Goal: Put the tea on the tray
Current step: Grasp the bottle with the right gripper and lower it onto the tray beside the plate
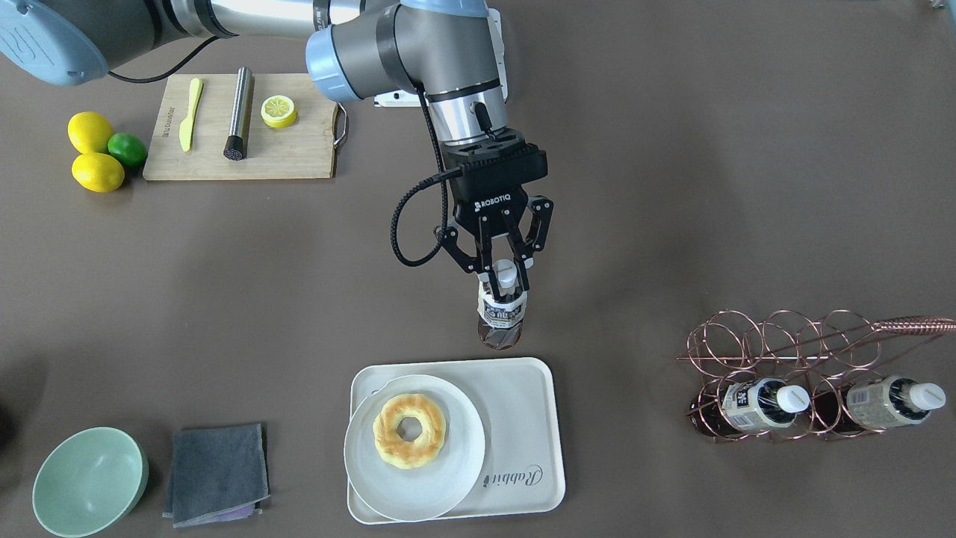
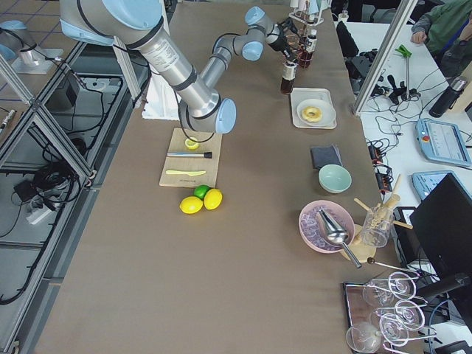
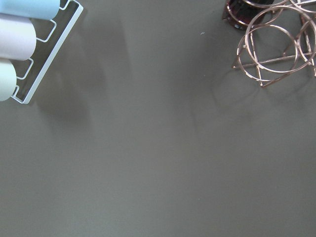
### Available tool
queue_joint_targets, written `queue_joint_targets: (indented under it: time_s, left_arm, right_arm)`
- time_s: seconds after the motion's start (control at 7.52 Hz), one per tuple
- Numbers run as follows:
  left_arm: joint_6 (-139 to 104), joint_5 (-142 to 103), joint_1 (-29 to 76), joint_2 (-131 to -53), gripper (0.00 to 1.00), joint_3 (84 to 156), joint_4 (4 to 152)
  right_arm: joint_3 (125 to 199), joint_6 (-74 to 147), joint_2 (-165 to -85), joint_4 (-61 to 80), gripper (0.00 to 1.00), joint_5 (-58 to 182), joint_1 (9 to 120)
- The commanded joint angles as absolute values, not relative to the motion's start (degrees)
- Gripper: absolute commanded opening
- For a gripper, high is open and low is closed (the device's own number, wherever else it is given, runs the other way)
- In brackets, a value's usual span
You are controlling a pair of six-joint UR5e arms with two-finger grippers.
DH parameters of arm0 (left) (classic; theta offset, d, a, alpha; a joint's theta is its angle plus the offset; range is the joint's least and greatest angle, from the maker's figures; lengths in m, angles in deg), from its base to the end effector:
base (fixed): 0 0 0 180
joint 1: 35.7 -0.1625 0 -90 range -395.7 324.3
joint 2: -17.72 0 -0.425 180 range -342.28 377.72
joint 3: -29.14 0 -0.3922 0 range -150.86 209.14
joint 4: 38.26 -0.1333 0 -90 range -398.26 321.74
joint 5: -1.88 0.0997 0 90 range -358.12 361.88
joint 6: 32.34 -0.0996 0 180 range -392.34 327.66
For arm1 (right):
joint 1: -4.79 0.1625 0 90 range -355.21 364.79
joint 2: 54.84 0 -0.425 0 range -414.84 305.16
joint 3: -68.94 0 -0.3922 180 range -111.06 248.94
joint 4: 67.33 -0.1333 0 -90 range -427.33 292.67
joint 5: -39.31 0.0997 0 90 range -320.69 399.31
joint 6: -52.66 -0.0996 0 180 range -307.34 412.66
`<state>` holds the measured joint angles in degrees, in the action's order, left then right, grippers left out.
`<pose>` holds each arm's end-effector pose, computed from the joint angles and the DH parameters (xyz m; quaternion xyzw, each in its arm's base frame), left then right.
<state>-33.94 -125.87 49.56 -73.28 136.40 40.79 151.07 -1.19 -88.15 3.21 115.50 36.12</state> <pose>-0.0317 -0.4931 0.5300 0.0515 0.3244 0.0728 0.9417 -0.5506 -0.5190 0.0439 0.3922 -0.4080 0.0329 0.8238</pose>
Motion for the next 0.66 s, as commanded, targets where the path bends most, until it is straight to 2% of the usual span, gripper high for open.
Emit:
queue_joint_targets:
  time_s: [0.0,0.4,0.53]
  left_arm:
    - [-35.1,-128.3,51.3,-73.1,1.0,134.9,40.7]
    - [-35.1,-128.4,51.4,-71.8,1.0,135.1,41.2]
    - [-35.1,-128.4,51.4,-71.8,1.0,135.1,41.3]
  right_arm:
    - [135.2,-1.2,-79.8,-2.8,0.0,117.1,39.1]
    - [120.4,-1.0,-73.7,-9.6,0.0,118.2,41.0]
    - [118.4,-1.0,-73.6,-11.1,0.0,118.0,41.3]
